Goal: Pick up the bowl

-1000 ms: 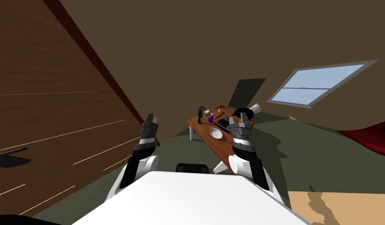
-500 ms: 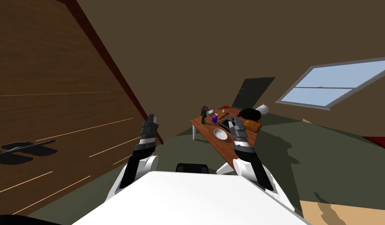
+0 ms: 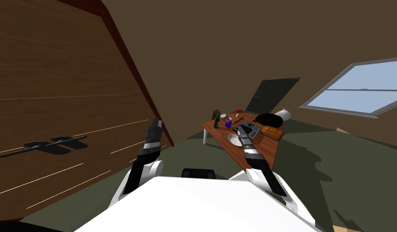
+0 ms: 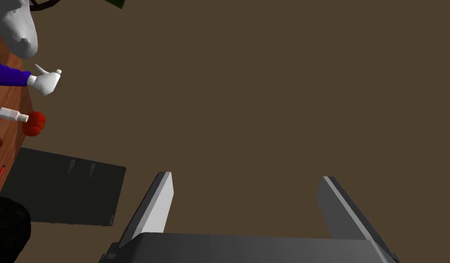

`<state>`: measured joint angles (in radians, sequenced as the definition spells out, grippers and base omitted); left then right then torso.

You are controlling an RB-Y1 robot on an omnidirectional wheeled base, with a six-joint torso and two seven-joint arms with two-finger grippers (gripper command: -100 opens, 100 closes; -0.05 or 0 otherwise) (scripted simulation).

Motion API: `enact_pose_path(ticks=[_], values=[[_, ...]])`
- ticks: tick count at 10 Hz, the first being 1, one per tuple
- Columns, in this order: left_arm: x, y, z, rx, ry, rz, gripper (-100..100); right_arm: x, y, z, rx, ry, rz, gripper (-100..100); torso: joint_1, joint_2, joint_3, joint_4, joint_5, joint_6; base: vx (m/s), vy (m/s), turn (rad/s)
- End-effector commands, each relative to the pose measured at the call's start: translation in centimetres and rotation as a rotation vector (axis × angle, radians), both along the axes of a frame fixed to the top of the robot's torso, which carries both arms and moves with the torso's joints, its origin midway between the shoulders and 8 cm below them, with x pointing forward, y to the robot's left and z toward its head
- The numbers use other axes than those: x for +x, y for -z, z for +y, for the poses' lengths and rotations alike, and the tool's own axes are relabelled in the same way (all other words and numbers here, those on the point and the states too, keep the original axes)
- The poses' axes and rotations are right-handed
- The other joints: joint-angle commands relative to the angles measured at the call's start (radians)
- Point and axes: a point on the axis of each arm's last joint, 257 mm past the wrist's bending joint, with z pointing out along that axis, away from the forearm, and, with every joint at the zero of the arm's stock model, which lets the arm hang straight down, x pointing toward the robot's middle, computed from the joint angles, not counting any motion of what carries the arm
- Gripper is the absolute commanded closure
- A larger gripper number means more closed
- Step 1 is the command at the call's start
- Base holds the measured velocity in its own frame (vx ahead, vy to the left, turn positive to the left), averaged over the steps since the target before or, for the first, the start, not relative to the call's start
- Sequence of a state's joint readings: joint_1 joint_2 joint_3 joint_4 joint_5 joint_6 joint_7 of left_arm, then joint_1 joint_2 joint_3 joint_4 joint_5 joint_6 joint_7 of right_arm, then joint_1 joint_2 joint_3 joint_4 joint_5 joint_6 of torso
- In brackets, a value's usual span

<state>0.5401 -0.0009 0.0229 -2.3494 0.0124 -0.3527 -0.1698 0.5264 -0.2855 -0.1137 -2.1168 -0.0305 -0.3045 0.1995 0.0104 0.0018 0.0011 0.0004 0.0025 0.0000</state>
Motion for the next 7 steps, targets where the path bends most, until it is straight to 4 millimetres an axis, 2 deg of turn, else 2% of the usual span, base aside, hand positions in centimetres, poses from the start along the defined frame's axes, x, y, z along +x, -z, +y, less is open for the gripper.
enact_pose_path(ticks=[1,4,5,7], values=[[0.0,0.0,0.0,0.0,0.0,0.0,0,0.2,1.0,-0.8,-0.04,0.019,0.028,-100,0.0,0.0,0.0,0.0,0.0,0.0,-0.01,0.1,0.041],[0.0,0.0,0.0,0.0,0.0,0.0,0,0.0,5.6,-4.3,-0.197,0.088,0.166,-100,-0.003,-0.001,-0.001,0.0,-0.001,0.0,-0.002,0.122,0.141],[0.0,0.0,0.0,0.0,0.0,0.0,0,0.0,5.8,-4.4,-0.199,0.091,0.17,-100,-0.001,-0.001,-0.001,0.0,0.0,0.0,-0.005,0.108,0.033],[0.0,0.0,0.0,0.0,0.0,0.0,0,-0.7,9.2,-7.0,-0.309,0.132,0.272,-100,-0.005,-0.001,-0.001,0.0,-0.001,0.0,0.013,0.093,0.109]])
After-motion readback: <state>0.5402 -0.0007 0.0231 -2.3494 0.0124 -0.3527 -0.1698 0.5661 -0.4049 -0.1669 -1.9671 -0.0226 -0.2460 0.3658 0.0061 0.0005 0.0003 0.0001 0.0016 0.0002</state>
